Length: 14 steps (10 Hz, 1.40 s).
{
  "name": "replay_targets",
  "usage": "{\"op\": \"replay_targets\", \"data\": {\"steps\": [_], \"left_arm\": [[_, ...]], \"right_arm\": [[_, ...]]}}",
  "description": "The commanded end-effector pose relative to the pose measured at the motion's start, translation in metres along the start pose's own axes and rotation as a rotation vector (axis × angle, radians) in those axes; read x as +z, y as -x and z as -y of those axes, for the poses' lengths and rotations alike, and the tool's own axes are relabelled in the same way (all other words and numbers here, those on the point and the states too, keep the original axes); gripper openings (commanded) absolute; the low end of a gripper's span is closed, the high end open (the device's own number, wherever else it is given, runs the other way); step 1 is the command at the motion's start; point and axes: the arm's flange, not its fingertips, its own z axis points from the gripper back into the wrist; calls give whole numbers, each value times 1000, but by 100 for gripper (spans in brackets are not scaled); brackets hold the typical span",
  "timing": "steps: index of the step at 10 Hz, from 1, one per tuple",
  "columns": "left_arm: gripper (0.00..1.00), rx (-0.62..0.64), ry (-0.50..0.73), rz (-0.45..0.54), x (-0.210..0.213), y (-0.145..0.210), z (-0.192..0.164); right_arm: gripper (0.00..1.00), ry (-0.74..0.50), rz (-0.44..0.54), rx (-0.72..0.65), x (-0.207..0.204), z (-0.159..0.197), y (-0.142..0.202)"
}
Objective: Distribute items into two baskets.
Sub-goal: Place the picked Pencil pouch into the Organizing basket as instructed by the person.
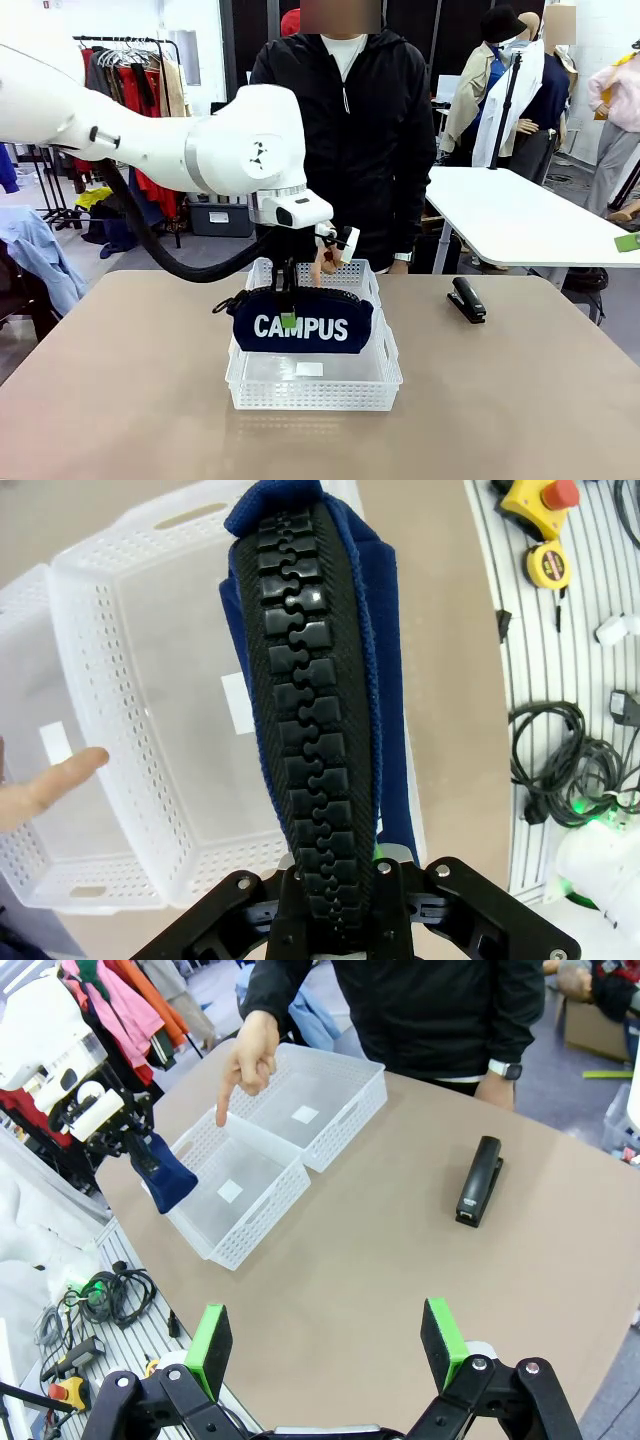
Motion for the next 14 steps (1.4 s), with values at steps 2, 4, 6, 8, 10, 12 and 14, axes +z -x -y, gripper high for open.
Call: {"op": "replay_targets", "data": {"steps": [2, 4, 6, 8, 10, 12, 14], "left_arm": [[0, 47, -40, -31, -13, -14, -13], [0, 37, -114, -51, -27, -15, -27], [0, 31, -100, -38, -44, -11, -40], [0, 21, -91, -18, -61, -10, -38], [0, 12, -74, -19, -79, -12, -32], [0, 10, -64, -27, -93, -11, -27], [0, 28, -36, -40, -107, -10, -24]], "right_arm": [[100, -12, 35, 24, -1, 2, -4], [100, -12, 35, 24, -1, 2, -4], [100, -12, 35, 24, -1, 2, -4], [100, -12, 35, 24, -1, 2, -4], [100, -12, 35, 24, -1, 2, -4], [100, -12, 35, 24, -1, 2, -4], [100, -12, 35, 24, -1, 2, -4]]}}
